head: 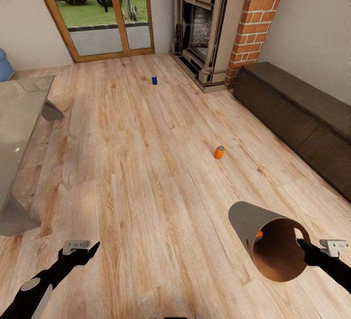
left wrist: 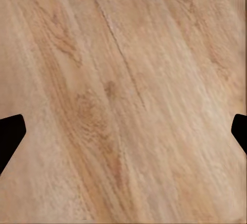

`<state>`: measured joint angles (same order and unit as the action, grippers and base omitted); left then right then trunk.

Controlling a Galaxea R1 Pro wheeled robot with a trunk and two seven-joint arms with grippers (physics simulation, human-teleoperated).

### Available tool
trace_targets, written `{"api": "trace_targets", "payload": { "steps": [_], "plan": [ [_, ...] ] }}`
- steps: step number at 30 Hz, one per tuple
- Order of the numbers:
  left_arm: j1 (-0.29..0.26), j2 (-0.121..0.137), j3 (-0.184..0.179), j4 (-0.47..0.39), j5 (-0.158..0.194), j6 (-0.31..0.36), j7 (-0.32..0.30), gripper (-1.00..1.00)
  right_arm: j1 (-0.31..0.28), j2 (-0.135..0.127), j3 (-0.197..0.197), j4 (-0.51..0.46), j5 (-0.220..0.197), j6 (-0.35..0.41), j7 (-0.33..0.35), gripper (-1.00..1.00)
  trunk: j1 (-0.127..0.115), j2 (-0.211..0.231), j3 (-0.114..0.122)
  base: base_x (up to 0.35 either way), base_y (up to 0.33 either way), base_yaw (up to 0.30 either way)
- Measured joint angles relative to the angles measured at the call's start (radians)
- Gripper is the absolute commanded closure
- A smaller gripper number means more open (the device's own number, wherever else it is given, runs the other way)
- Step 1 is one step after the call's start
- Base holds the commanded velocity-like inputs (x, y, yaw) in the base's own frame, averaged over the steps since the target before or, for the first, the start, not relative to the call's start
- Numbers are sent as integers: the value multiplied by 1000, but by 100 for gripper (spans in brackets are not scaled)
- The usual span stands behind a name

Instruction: Put the three can of soda from the living room inside the tash can in the kitchen.

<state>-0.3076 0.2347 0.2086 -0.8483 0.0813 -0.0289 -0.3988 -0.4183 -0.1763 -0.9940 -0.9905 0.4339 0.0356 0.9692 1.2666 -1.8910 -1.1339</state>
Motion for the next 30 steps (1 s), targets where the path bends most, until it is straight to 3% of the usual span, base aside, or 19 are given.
{"api": "trace_targets", "payload": {
  "steps": [15, 30],
  "plan": [
    [0, -10, 0, 0, 0, 0, 0, -100, 2, 2, 0, 3, -1, 0, 0, 100, 0, 0, 1, 325, 0, -33],
    [-1, -11, 0, 0, 0, 0, 0, -100, 3, 1, 0, 8, -4, 0, -1, 100, 0, 0, 10, 325, 0, -224]
  ]
}}
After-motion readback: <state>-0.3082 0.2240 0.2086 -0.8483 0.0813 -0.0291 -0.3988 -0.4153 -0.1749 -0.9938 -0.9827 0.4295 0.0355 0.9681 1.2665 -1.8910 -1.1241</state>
